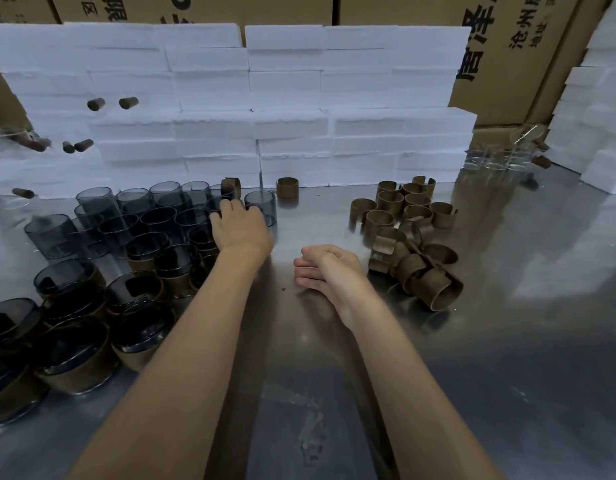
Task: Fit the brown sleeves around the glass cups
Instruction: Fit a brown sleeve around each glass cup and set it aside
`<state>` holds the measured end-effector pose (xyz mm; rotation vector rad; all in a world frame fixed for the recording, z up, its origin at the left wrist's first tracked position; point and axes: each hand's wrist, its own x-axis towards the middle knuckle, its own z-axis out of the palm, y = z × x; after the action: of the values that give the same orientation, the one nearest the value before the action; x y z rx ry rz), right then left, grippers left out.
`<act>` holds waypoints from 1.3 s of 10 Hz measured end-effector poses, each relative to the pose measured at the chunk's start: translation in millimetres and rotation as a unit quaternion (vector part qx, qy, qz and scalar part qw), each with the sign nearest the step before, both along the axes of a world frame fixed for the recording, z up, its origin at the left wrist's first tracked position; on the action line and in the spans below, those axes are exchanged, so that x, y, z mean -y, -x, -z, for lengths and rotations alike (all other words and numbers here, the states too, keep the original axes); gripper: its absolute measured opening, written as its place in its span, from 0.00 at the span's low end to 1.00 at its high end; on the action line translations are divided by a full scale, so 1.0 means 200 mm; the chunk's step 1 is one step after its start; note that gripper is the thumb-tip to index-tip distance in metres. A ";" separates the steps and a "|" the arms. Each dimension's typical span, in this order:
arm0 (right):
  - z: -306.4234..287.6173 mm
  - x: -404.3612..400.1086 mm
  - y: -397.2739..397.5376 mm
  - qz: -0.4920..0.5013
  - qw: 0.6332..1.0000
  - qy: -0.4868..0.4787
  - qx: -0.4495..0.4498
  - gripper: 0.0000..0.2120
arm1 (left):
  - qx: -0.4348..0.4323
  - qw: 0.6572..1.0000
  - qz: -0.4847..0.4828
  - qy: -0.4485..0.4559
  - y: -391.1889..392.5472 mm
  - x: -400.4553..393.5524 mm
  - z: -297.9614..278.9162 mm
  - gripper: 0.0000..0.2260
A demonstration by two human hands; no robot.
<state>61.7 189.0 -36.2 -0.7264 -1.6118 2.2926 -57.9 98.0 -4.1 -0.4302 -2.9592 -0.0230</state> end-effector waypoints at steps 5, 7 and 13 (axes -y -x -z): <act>-0.05 -0.01 -0.06 -0.138 0.984 -0.003 -0.110 0.27 | 0.210 0.779 0.188 -0.560 -0.42 -0.02 -0.04 0.10; -0.05 0.03 -0.06 -0.059 0.957 -0.281 -0.045 0.34 | 0.188 0.798 0.159 -0.550 -0.43 0.02 0.12 0.13; 0.05 0.03 0.02 0.035 0.985 -0.165 -0.031 0.30 | 0.379 0.561 0.076 -0.732 -0.25 0.12 0.19 0.20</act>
<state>58.6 182.2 -45.2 -0.6137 -1.8424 1.9119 -8.3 74.1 -42.2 -0.3600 -2.0907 -2.9091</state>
